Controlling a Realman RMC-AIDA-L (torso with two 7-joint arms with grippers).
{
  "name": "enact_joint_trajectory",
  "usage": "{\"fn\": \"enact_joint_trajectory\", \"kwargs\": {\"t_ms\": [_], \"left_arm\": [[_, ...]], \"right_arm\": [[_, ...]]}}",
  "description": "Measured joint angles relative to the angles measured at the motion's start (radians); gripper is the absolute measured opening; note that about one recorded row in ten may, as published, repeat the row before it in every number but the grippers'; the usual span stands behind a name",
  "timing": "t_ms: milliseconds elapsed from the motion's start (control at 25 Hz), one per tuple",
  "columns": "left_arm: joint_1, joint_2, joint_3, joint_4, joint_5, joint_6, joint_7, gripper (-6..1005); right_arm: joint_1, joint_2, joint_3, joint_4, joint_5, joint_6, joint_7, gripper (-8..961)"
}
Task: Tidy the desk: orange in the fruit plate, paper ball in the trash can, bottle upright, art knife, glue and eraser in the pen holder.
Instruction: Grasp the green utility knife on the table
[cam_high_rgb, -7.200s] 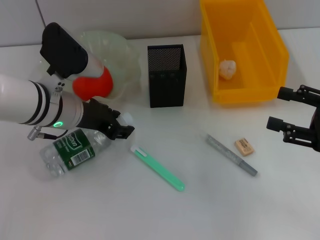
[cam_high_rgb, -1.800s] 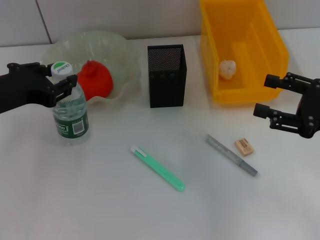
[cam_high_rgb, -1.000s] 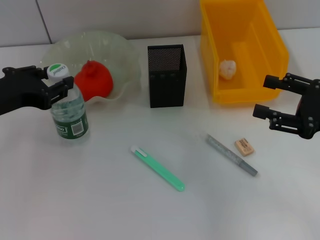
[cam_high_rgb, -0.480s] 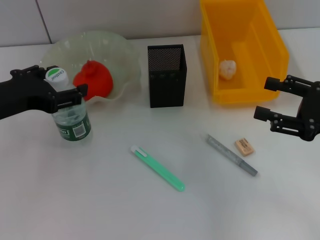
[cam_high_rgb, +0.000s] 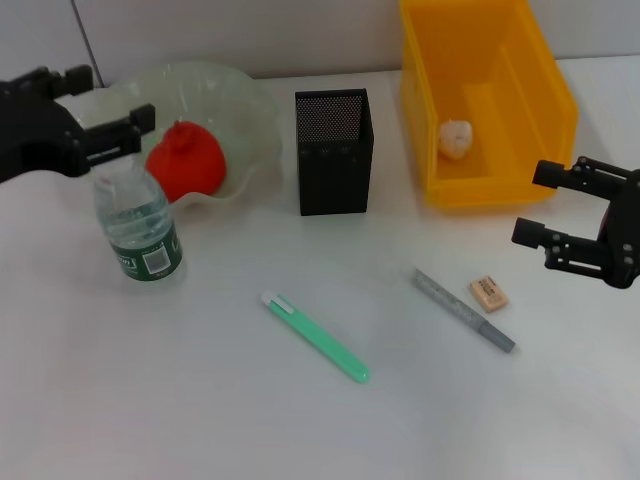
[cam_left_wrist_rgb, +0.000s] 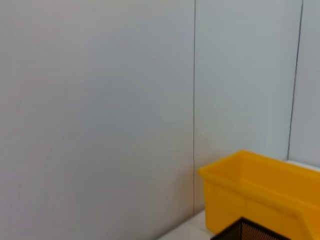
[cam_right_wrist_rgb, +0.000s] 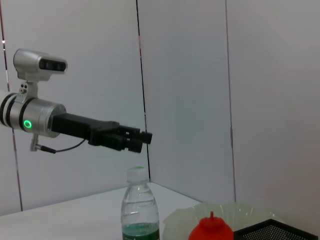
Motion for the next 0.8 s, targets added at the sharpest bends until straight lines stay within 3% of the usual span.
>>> {"fn": "enact_joint_trajectory", "kwargs": {"t_ms": [200, 400, 520, 800], "left_arm": [[0.014, 0.0, -0.006, -0.003, -0.099, 0.008, 0.079, 815], [0.032, -0.001, -0.007, -0.04, -0.252, 0.114, 0.21, 815], [0.032, 0.0, -0.019, -0.119, -0.354, 0.227, 0.296, 815], [0.017, 0.001, -0.024, -0.258, -0.388, 0.367, 0.424, 814]], "right_arm": [[-0.006, 0.0, 0.0, 0.0, 0.0, -0.001, 0.0, 740], [-0.012, 0.0, 0.0, -0.011, -0.017, -0.002, 0.007, 740], [-0.014, -0.001, 0.0, -0.047, -0.032, -0.002, 0.04, 740], [-0.025, -0.003, 0.001, -0.166, -0.055, 0.002, 0.153, 739]]}}
